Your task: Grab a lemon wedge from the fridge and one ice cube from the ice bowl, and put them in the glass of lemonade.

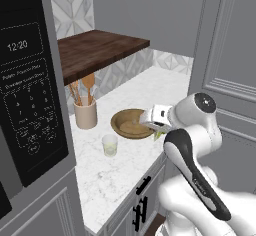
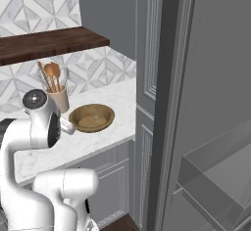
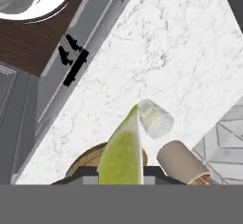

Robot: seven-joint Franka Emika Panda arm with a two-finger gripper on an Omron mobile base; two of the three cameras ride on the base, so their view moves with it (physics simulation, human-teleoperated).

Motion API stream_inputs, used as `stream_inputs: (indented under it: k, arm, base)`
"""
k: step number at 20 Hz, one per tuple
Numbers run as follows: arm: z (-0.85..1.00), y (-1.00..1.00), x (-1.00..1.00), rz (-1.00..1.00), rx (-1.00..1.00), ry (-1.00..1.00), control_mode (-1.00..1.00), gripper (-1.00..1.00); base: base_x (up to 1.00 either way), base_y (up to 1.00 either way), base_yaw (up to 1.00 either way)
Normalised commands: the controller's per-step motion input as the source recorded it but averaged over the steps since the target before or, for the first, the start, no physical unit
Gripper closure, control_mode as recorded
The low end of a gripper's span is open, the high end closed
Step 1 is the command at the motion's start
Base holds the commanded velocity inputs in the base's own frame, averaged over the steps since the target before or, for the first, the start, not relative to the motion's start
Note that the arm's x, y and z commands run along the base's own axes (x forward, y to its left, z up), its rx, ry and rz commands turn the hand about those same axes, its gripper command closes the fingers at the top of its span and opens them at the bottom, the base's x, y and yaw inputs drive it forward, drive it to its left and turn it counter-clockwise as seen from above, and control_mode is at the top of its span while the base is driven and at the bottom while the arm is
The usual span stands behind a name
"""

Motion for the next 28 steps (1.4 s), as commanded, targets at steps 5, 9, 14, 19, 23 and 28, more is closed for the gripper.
stream_inputs:
  k: [5,9,14,19,23,28]
  arm:
    - [0.00,0.33,0.00,0.55,-0.29,-0.11,-1.00,1.00]
    - [0.00,0.48,0.00,0.36,-0.30,-0.24,-1.00,1.00]
    - [0.00,0.32,0.00,0.25,-0.28,-0.32,-1.00,1.00]
    - [0.14,0.01,0.00,0.13,-0.06,-0.34,-1.00,1.00]
    - [0.06,0.08,0.00,0.07,0.00,-0.17,-1.00,1.00]
    - [0.00,0.20,0.02,0.00,0.00,0.00,-1.00,1.00]
  base:
    - [0.00,0.00,0.00]
    - [0.00,0.00,0.00]
    - [0.00,0.00,0.00]
    - [0.00,0.00,0.00]
    - [0.00,0.00,0.00]
    - [0.00,0.00,0.00]
